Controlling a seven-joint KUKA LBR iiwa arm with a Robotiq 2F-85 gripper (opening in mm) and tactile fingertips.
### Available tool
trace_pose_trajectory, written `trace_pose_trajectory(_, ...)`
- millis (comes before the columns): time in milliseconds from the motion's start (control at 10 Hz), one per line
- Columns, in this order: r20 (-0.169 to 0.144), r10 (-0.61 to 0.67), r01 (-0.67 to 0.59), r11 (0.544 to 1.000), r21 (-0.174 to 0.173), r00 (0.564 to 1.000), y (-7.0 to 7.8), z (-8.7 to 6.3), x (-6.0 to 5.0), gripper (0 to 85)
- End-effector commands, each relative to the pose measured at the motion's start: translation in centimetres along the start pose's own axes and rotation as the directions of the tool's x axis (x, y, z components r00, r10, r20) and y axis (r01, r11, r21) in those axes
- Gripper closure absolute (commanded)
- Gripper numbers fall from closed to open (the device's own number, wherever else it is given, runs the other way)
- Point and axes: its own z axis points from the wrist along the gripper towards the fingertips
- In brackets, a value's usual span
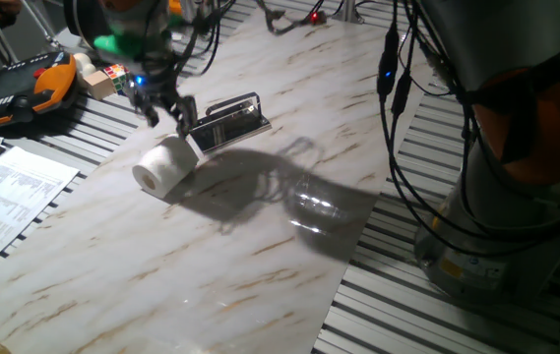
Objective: Take the roll of paper down from the shelf
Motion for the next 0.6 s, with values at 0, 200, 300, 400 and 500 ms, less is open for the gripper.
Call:
trace_pose_trajectory(0, -0.002, -0.026, 0.026, 1.0, -0.008, 1.0, -0.1, -1.1, -0.8, 30.7)
trace_pose_trajectory(200, 0.006, -0.086, 0.086, 0.996, -0.018, 0.996, 0.0, -2.1, -2.1, 60.3)
trace_pose_trajectory(300, 0.017, -0.122, 0.122, 0.992, -0.023, 0.992, -0.2, -2.5, -2.6, 74.3)
trace_pose_trajectory(400, 0.03, -0.148, 0.149, 0.989, -0.022, 0.988, -0.3, -3.0, -3.2, 84.3)
trace_pose_trajectory(500, 0.035, -0.165, 0.166, 0.986, -0.02, 0.986, -0.5, -3.4, -3.7, 84.3)
